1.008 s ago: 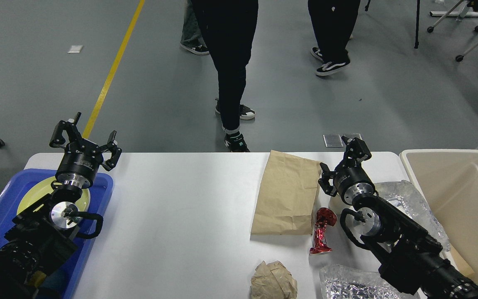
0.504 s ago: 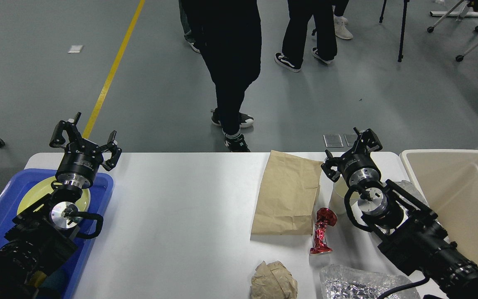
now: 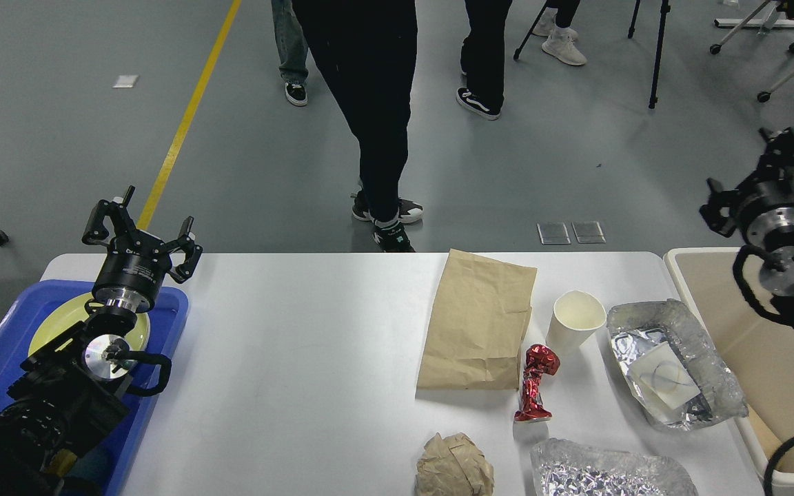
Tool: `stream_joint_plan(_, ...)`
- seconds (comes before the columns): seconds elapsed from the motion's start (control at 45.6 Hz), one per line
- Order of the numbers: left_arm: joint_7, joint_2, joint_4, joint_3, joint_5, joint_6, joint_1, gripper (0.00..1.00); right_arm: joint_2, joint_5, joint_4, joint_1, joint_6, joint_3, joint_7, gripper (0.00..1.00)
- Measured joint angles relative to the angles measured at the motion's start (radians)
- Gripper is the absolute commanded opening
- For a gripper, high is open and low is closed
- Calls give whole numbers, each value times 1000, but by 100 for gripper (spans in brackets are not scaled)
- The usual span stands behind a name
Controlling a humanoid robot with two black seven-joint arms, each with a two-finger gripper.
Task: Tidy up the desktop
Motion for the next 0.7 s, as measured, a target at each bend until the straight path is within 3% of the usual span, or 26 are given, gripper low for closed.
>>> stream_joint_plan(0.416, 0, 0, 0, 0, 0, 0, 0, 96, -171, 2, -33, 157, 13, -545, 0, 100)
stream_joint_plan(0.701, 0, 0, 0, 0, 0, 0, 0, 96, -150, 3, -26, 422, 17, -1258, 0, 100)
